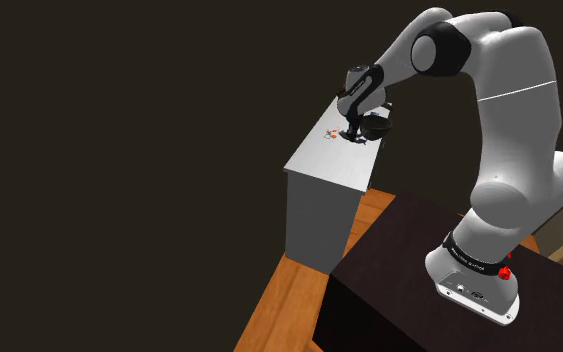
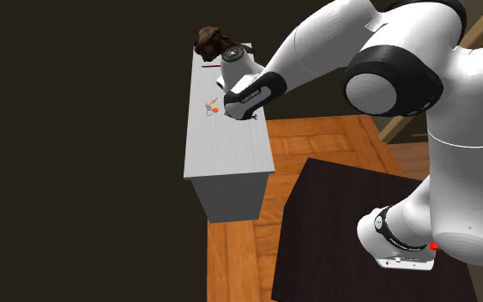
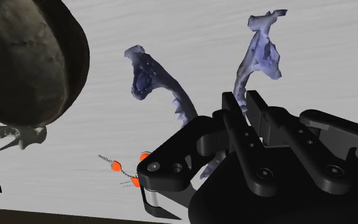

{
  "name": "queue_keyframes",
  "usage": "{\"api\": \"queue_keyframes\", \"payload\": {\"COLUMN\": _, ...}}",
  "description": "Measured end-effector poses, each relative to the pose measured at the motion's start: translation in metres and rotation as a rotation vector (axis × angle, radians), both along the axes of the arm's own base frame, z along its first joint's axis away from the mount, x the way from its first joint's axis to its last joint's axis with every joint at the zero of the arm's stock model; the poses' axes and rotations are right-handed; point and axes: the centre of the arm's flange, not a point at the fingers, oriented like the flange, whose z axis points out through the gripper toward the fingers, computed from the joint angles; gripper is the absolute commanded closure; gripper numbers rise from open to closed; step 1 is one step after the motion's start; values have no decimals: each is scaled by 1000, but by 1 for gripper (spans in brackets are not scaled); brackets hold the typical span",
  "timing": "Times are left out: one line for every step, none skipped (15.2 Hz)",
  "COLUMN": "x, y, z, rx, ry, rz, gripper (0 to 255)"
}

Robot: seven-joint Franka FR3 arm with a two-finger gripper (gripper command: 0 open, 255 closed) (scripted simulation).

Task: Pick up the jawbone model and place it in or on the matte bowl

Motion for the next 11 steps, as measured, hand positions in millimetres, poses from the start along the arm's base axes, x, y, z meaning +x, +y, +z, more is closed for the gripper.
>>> {"api": "queue_keyframes", "payload": {"x": 0, "y": 0, "z": 6, "rx": 0, "ry": 0, "rz": 0, "gripper": 255}}
{"api": "queue_keyframes", "payload": {"x": 1, "y": 0, "z": 12, "rx": 0, "ry": 0, "rz": 0, "gripper": 255}}
{"api": "queue_keyframes", "payload": {"x": 1, "y": 0, "z": 18, "rx": 0, "ry": 0, "rz": 0, "gripper": 255}}
{"api": "queue_keyframes", "payload": {"x": 1, "y": 0, "z": 23, "rx": 0, "ry": 0, "rz": 0, "gripper": 255}}
{"api": "queue_keyframes", "payload": {"x": 1, "y": 0, "z": 28, "rx": 0, "ry": 0, "rz": 0, "gripper": 255}}
{"api": "queue_keyframes", "payload": {"x": 2, "y": 0, "z": 33, "rx": 0, "ry": 0, "rz": 0, "gripper": 255}}
{"api": "queue_keyframes", "payload": {"x": 1, "y": 0, "z": 39, "rx": 0, "ry": 0, "rz": 0, "gripper": 255}}
{"api": "queue_keyframes", "payload": {"x": 0, "y": -1, "z": 44, "rx": 0, "ry": 0, "rz": 0, "gripper": 255}}
{"api": "queue_keyframes", "payload": {"x": 2, "y": 0, "z": 49, "rx": 0, "ry": 0, "rz": 0, "gripper": 255}}
{"api": "queue_keyframes", "payload": {"x": 2, "y": 0, "z": 53, "rx": 0, "ry": 0, "rz": 0, "gripper": 255}}
{"api": "queue_keyframes", "payload": {"x": 2, "y": 1, "z": 59, "rx": 0, "ry": 0, "rz": 0, "gripper": 255}}
